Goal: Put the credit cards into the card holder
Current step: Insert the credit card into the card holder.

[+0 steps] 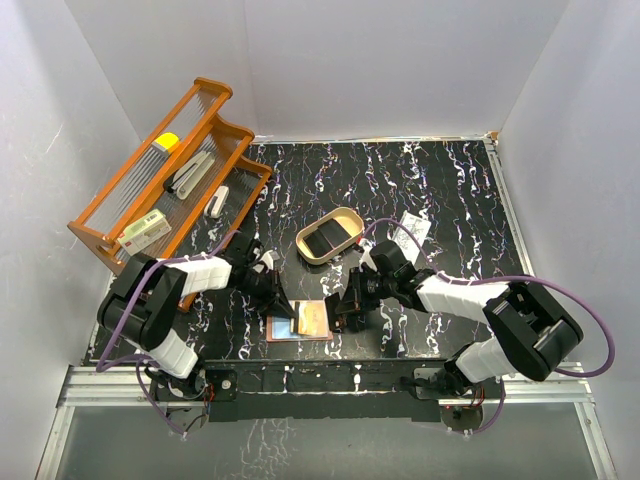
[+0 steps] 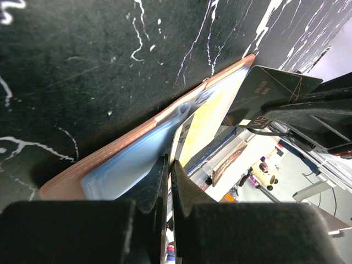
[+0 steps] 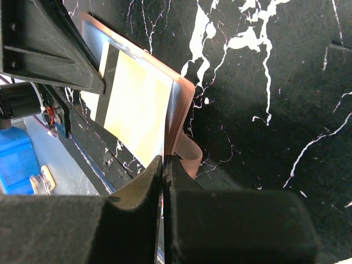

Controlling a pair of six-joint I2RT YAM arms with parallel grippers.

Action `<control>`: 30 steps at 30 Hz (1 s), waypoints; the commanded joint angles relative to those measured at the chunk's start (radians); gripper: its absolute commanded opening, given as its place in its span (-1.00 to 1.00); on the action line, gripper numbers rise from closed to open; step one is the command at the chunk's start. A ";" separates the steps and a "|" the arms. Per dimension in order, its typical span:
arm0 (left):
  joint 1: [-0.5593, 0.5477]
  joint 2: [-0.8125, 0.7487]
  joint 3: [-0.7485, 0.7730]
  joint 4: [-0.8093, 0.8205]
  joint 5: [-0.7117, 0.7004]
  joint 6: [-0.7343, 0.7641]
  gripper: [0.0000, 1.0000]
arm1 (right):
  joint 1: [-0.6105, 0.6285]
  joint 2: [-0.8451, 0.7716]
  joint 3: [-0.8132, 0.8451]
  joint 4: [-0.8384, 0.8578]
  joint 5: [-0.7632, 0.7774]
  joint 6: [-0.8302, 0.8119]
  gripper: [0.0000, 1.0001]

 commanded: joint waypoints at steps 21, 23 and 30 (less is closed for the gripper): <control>-0.060 -0.215 0.008 -0.029 -0.241 -0.105 -0.20 | 0.028 -0.074 0.018 0.001 0.055 0.049 -1.00; -0.064 -0.226 0.000 -0.017 -0.239 -0.119 -0.18 | 0.028 -0.076 0.016 0.000 0.063 0.054 -1.00; -0.084 -0.206 -0.043 0.044 -0.214 -0.149 -0.19 | 0.028 -0.064 -0.022 0.031 0.086 0.088 -1.00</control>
